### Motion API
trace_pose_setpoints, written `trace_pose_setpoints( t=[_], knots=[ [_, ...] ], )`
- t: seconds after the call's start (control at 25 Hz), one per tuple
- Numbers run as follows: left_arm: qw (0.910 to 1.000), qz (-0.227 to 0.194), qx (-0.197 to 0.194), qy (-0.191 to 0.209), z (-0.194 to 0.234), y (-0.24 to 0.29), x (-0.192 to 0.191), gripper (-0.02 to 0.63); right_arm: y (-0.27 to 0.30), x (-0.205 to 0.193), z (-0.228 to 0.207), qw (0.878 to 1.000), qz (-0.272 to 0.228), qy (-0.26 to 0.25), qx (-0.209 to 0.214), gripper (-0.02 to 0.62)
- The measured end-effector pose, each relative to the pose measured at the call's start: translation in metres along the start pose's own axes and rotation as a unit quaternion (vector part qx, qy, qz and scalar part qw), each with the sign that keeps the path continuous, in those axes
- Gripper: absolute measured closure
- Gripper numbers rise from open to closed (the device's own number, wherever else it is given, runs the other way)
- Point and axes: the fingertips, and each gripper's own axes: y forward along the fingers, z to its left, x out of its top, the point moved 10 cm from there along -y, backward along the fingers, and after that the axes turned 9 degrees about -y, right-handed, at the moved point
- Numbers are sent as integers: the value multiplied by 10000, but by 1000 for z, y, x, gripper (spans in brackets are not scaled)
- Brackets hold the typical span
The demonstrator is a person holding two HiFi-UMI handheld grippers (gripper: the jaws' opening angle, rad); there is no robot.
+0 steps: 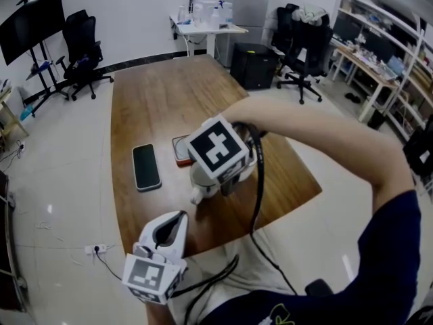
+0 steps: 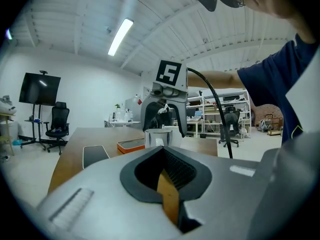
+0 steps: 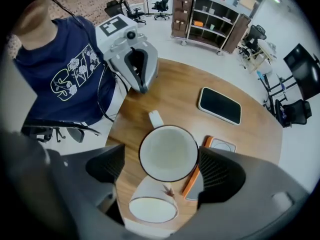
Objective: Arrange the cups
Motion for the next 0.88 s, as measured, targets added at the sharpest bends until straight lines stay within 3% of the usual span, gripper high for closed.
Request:
trace_pose_setpoints(
  t=[0.28,0.56,0.88],
  knots=[
    [9999,35,-100,-21,1,-4,-1,603,18,8,-10,9997,-36,-204,-113,140],
    [10000,9,-96,3,1,-5,-2,603,52,11,-7,9992,108,-358,125,154],
    [10000,2,-86,38,-1,-4,-1,603,52,8,-8,9983,118,-524,233,161]
  ],
)
